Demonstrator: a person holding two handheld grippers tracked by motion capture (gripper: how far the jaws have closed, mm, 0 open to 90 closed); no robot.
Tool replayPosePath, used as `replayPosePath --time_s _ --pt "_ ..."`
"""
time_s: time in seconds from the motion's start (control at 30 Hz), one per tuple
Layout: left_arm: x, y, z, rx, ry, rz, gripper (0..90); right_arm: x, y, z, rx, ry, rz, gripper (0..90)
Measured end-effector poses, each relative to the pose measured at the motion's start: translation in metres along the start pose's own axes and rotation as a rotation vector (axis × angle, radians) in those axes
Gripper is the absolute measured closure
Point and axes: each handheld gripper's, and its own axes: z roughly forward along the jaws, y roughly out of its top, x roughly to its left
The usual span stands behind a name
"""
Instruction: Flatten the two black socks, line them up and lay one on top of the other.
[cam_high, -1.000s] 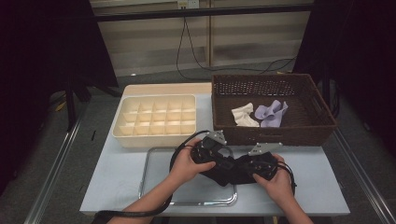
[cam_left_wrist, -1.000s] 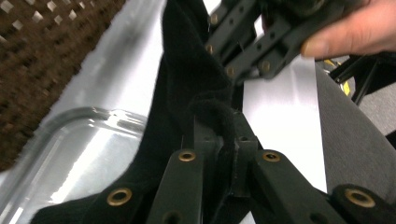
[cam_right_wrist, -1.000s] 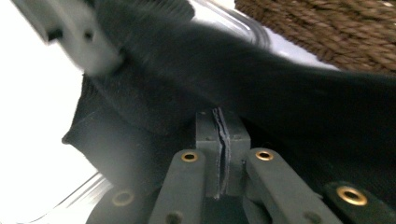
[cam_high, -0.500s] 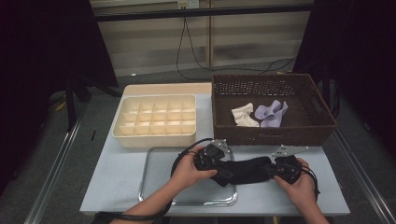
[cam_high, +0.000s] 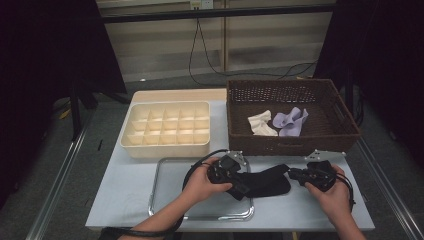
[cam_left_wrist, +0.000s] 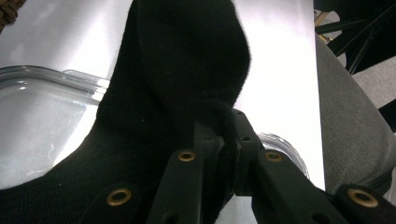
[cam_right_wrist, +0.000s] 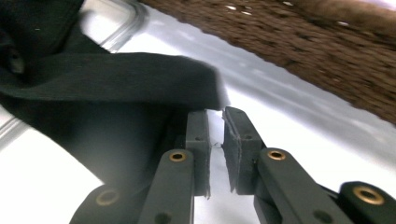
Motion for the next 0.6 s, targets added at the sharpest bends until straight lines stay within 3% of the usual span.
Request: replayPosePath --time_s 0.17,0.3,0.47,0.6 --pt "0.000 0.000 0.000 0.013 0.002 0.013 84.3 -0.010 -0.002 -0.007 -0.021 -0.016 0.027 78.1" --pt "0.000 0.000 0.001 0.014 0.001 0.011 84.3 -0.006 0.006 -0.011 -0.053 -0.022 0.024 73.4" --pt "0.000 -0.001 -0.001 0.003 -0.010 -0.001 81.2 0.008 0.015 0.000 -0.057 0.018 0.010 66.7" --pt "0.000 -0.001 -0.006 -0.016 -0.024 -0.018 70.3 0.017 0.014 0.010 -0.035 0.065 -0.009 71.3"
